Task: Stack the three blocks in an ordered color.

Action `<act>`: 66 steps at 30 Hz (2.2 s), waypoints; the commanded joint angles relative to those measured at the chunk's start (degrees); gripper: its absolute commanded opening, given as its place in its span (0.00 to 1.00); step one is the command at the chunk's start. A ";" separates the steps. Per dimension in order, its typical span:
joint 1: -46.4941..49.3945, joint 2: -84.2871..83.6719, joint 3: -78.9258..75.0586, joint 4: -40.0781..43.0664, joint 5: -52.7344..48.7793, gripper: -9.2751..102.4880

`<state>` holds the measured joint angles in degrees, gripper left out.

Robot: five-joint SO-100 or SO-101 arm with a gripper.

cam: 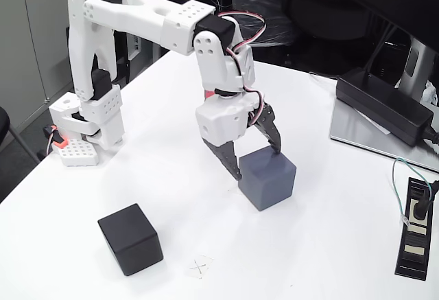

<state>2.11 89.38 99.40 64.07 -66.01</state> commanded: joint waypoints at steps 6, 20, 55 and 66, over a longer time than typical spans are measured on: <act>-0.26 -6.06 -4.66 0.09 0.00 0.35; 0.26 -6.15 -12.57 7.03 0.09 0.36; -3.87 -13.54 -17.67 8.35 23.73 0.36; -5.10 -17.05 -18.46 8.17 25.75 0.35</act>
<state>-2.55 72.33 82.35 72.60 -40.96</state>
